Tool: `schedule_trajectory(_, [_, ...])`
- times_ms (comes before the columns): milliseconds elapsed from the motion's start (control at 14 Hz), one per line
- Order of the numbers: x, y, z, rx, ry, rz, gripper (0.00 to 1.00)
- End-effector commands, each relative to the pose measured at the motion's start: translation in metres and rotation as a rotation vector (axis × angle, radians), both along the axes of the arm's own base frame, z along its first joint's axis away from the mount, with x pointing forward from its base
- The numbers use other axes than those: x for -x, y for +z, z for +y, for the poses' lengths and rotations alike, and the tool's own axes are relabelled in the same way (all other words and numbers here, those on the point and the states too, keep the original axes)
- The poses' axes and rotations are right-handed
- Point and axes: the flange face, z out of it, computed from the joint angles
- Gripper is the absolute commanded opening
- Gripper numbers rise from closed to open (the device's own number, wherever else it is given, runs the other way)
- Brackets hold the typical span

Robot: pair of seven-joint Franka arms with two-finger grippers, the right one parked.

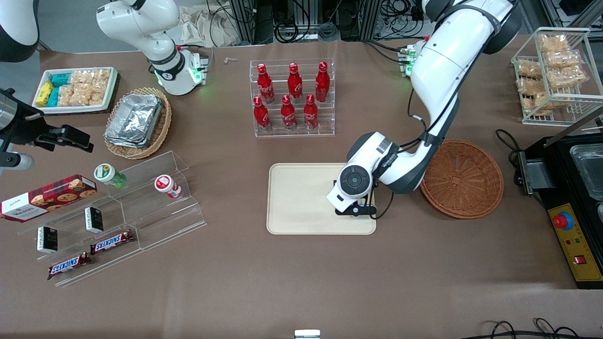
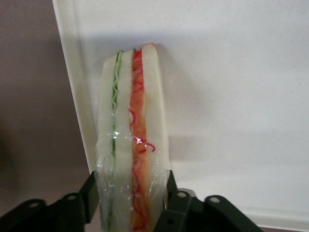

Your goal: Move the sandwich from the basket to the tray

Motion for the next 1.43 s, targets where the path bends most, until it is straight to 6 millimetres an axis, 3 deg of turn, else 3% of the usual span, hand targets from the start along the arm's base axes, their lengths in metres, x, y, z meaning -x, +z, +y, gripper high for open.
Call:
schedule_trajectory(0, [-0.01, 0.017, 0.008, -0.035, 0.121, -0.026, 1.0])
schedule_trajectory(214, [-0.027, 0.071, 0.046, -0.072, 0.159, -0.044, 1.0])
schedule_trajectory(286, [-0.032, 0.098, 0.059, -0.06, 0.159, -0.07, 1.0])
schedule_trajectory(571, [-0.057, 0.171, 0.151, -0.041, 0.162, -0.076, 1.0])
schedule_trajectory(857, [-0.061, 0.23, 0.234, -0.014, 0.09, -0.067, 1.0])
schedule_trajectory(1071, [-0.059, 0.262, 0.276, 0.012, 0.026, -0.081, 1.0])
schedule_trajectory(1357, [-0.047, 0.308, 0.308, 0.059, -0.08, -0.103, 1.0])
